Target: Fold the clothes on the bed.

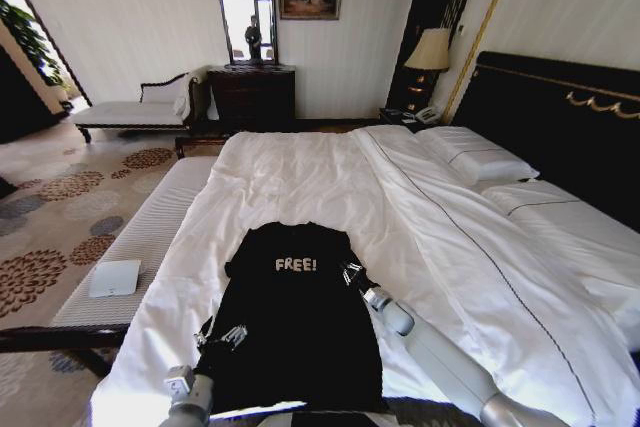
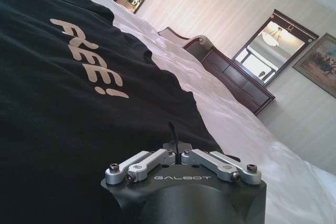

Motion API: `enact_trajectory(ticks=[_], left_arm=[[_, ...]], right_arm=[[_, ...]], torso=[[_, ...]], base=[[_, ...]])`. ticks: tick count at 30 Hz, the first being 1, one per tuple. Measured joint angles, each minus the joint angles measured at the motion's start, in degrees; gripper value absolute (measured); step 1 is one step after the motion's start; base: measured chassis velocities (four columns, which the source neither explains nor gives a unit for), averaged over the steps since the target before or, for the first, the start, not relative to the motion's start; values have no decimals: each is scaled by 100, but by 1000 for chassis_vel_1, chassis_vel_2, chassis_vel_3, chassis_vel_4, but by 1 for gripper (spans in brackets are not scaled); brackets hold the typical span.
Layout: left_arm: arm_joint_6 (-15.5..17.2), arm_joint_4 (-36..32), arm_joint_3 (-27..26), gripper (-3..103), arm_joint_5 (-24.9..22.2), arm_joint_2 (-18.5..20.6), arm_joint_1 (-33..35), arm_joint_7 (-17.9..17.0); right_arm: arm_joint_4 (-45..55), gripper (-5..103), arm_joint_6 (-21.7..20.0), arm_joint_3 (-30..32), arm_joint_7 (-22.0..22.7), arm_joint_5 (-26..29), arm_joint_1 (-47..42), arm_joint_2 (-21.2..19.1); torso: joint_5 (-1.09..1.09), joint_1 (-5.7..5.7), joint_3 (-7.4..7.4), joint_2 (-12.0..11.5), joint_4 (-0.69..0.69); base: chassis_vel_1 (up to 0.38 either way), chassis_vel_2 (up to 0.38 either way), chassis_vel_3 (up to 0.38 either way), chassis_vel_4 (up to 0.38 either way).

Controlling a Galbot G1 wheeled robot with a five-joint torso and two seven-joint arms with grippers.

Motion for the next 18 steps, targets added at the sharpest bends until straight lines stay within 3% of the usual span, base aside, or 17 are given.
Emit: enact_trajectory(ticks=[7,18], left_arm=[[1,6,-7,100,0,2,-7,-33],[1,-15,-28,100,-19,6,-18,-39]], right_arm=[[6,0,-8,-25,0,147,14,-4],[207,0,-340,500,126,1228,-75,38]], torso=[[0,0,0,0,0],[1,0,0,0,0]], base=[[0,0,0,0],[0,0,0,0]])
